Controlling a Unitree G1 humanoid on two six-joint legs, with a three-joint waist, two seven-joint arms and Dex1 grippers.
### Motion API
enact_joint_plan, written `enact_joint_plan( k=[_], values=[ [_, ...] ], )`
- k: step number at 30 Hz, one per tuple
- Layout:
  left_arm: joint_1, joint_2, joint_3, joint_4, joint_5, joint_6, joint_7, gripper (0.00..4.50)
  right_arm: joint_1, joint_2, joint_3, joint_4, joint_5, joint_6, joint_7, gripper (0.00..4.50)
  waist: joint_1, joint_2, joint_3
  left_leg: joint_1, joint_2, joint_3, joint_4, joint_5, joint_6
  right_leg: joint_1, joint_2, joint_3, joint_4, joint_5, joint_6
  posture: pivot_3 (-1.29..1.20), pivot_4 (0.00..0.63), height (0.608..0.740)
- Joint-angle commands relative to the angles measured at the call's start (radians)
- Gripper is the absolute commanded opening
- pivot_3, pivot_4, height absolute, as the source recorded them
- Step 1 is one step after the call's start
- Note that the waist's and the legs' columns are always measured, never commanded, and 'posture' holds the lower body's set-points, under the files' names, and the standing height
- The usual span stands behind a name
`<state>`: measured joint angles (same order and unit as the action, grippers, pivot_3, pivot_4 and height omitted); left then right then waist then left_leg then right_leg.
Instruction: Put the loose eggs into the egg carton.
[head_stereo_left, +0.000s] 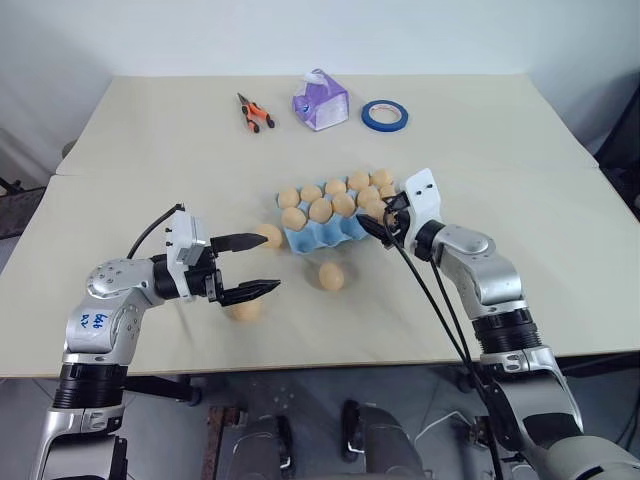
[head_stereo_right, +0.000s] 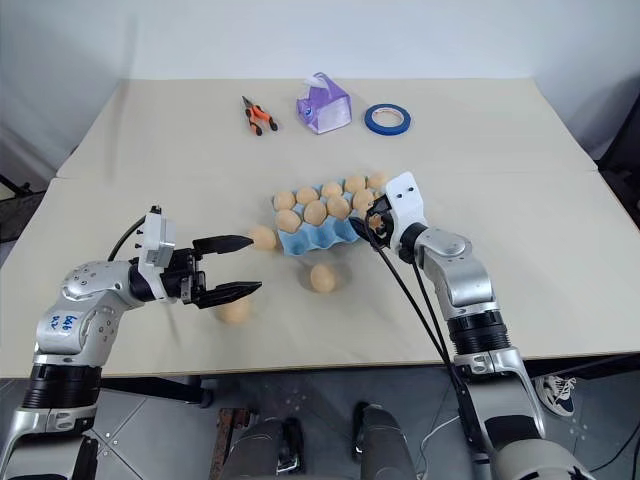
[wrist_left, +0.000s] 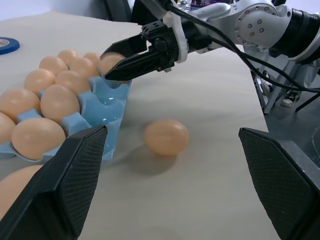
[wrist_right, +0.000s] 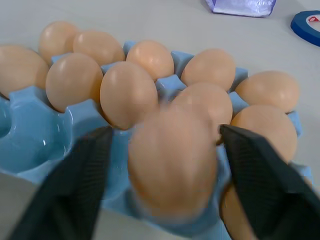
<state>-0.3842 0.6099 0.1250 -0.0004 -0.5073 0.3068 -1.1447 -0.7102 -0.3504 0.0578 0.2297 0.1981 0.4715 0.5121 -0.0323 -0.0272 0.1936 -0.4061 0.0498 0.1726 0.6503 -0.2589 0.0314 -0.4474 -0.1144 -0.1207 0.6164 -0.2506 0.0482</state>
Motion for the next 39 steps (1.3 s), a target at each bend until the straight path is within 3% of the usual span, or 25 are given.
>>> enact_joint_plan(
  k=[1,10,16,22,30,39],
  values=[
    [0.006,0.019,0.033,-0.047,-0.024,-0.006,0.008,4.5,0.009,-0.029,-0.025,-0.072,-0.001,0.007,0.011,4.47,0.0,0.0,0.0,0.0,0.0,0.0,0.0,0.0,0.0,0.0,0.0,0.0,0.0,0.0,0.0,0.0,0.15,0.74],
    [-0.018,0.03,0.038,-0.007,-0.019,-0.017,-0.007,4.5,0.115,-0.131,-0.081,-0.298,0.103,0.121,0.114,4.47,0.003,0.0,0.0,0.0,0.0,0.0,-0.001,-0.002,-0.003,0.0,0.0,0.0,-0.001,0.0,0.0,0.0,0.15,0.74],
    [-0.027,0.077,0.094,0.133,-0.031,-0.082,-0.099,4.5,0.429,-0.339,-0.263,-0.531,0.257,0.127,0.321,4.47,0.017,0.0,0.0,-0.001,0.0,-0.001,-0.002,-0.005,0.001,0.001,0.0,-0.002,-0.005,0.0,0.0,0.0,0.15,0.74],
    [-0.006,0.1,0.145,0.24,-0.039,-0.175,-0.203,4.5,0.656,-0.444,-0.335,-0.6,0.295,0.041,0.472,4.47,0.005,0.0,0.0,0.0,0.001,0.0,-0.002,-0.008,0.0,0.002,0.001,-0.002,-0.007,0.0,0.001,0.0,0.15,0.74],
    [0.141,0.159,0.216,0.281,-0.048,-0.25,-0.312,4.5,0.661,-0.41,-0.303,-0.663,0.294,0.035,0.399,4.47,0.005,0.0,0.0,0.001,0.003,0.0,-0.001,-0.008,-0.002,0.001,0.002,-0.002,-0.007,-0.001,-0.001,0.0,0.15,0.74],
    [0.266,0.159,0.285,0.193,-0.08,-0.242,-0.284,4.5,0.461,-0.232,-0.071,-0.707,0.239,0.193,0.14,4.47,0.004,0.0,0.0,-0.001,0.004,-0.001,-0.005,-0.01,-0.004,0.0,0.001,-0.002,-0.011,-0.002,-0.003,0.0,0.15,0.74]
  ],
)
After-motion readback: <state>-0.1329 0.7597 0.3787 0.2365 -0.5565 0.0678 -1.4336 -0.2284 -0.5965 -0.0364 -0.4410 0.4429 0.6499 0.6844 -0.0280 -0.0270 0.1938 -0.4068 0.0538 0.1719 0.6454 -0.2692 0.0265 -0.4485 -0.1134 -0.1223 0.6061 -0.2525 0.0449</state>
